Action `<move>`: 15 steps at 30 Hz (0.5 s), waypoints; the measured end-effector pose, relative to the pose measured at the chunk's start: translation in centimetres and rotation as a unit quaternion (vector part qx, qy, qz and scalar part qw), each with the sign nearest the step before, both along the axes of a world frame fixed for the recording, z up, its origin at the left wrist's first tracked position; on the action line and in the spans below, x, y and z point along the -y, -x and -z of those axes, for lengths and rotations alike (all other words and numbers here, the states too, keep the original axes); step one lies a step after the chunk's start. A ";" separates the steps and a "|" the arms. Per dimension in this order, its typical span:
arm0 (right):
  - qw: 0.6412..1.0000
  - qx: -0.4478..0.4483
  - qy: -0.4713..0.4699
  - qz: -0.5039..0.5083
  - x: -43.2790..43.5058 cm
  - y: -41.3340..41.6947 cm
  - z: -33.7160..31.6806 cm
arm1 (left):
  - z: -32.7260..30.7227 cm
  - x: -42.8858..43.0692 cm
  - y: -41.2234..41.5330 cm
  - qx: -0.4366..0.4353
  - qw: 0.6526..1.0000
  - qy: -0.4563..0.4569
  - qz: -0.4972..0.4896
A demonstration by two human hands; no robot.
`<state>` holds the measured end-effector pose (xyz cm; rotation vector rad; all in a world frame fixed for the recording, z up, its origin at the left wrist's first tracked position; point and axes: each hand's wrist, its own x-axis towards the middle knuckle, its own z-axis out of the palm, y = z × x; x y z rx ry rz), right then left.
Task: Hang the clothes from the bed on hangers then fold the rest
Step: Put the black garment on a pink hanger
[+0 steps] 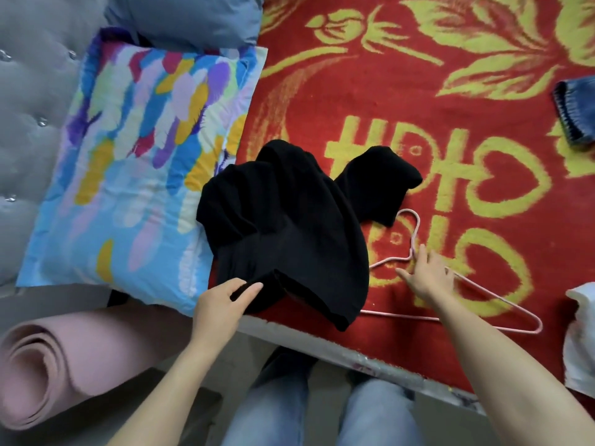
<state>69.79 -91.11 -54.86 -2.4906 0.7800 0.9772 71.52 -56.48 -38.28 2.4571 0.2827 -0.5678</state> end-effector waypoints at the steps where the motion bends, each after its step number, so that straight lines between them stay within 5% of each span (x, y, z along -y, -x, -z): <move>1: 0.999 0.017 0.031 -0.002 -0.3 0.2 0.1 | 0.0 -0.1 -0.1 -0.001 1.000 0.006 -0.001; 4: 0.998 0.035 0.054 0.009 -1.1 0.6 0.4 | 0.0 -0.3 -0.7 0.000 1.000 0.014 -0.002; 7: 0.990 0.020 -0.078 0.111 -1.4 0.6 -0.5 | -0.2 -0.4 -1.4 -0.004 1.000 0.020 0.004; 10: 0.994 0.012 -0.086 0.069 -0.3 -0.7 -3.6 | -1.1 -0.6 -2.2 -0.009 0.999 0.043 -0.001; 15: 0.992 0.093 0.040 -0.077 2.7 -5.0 -14.6 | -3.4 -0.6 -3.7 0.027 0.995 0.096 0.002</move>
